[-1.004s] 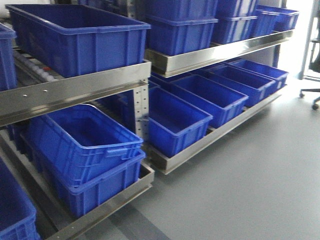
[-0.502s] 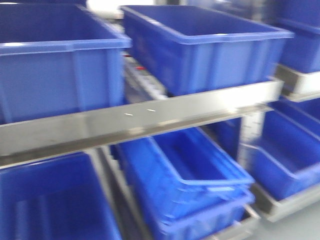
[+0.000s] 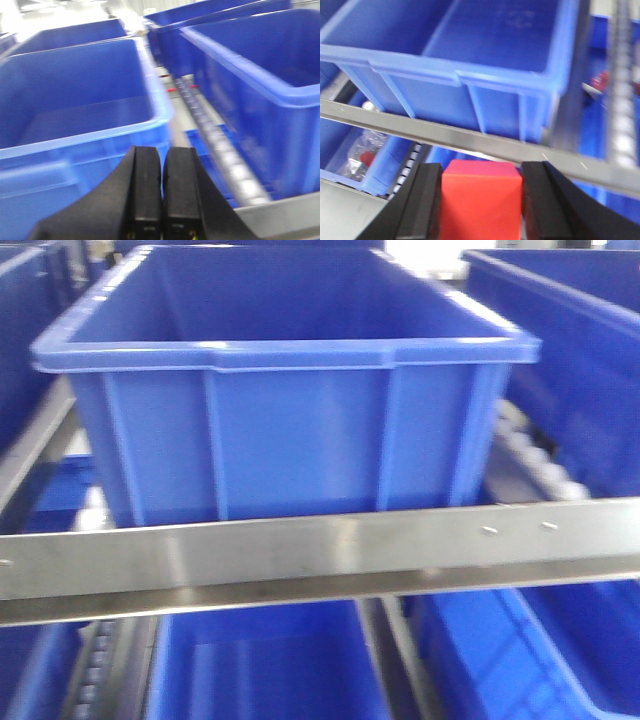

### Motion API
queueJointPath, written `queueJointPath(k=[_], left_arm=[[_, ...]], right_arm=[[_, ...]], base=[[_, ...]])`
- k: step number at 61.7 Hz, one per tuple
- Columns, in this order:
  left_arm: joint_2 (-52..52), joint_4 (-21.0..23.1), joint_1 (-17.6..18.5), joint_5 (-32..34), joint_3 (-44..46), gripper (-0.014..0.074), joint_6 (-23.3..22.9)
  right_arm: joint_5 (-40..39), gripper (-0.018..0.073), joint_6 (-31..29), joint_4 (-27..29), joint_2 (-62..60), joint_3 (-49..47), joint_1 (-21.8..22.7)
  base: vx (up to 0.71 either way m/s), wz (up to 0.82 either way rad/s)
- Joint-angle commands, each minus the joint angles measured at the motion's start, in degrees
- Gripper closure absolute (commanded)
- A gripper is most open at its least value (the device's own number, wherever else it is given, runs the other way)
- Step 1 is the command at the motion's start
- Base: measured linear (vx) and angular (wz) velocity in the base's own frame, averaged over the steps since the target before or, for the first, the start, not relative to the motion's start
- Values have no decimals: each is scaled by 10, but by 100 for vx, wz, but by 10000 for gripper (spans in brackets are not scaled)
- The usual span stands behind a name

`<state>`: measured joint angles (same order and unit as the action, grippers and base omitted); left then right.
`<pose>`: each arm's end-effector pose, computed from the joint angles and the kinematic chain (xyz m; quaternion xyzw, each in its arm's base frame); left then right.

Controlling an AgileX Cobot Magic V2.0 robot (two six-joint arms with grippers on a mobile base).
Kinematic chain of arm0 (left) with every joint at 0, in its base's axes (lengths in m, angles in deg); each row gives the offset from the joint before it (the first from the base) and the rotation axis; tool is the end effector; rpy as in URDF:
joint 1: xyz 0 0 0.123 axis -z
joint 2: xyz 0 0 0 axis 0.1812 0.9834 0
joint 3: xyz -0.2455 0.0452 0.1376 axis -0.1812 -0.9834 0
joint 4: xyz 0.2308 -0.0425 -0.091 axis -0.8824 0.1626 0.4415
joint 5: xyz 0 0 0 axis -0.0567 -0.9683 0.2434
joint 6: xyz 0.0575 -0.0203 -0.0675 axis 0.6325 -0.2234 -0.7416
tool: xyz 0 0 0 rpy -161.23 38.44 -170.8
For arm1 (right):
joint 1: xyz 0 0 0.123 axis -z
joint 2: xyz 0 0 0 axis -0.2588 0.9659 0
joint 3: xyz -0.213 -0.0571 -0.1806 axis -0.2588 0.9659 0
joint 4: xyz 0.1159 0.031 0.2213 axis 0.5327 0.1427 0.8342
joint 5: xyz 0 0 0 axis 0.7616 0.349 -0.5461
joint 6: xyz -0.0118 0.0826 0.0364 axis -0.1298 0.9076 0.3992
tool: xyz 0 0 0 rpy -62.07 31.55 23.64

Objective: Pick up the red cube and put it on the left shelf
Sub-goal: 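Approach the rack and stop in front of a blue bin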

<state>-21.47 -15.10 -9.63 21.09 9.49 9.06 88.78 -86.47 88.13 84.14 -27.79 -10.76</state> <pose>0.0562 -0.0008 0.2072 0.0508 0.6861 0.0430 0.7244 0.1183 0.0610 0.3131 -0.1423 0.8149 0.1767 0.5333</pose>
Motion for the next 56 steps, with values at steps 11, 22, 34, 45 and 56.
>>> queueJointPath(k=[11,22,34,45,56], left_arm=[[0,3,4,52,-13,491,0],[0,3,4,52,-13,491,0],[0,3,4,52,-13,491,0],[0,3,4,52,-13,491,0],[0,3,4,52,-13,491,0]], right_arm=[[-48,501,-3,1,-1,-17,-1],[-48,501,-3,1,-1,-17,-1],[-48,501,-3,1,-1,-17,-1],[-48,501,-3,1,-1,-17,-1],[-48,501,-3,1,-1,-17,-1]], base=[[11,35],[9,31],[2,9],[2,11],[0,0]])
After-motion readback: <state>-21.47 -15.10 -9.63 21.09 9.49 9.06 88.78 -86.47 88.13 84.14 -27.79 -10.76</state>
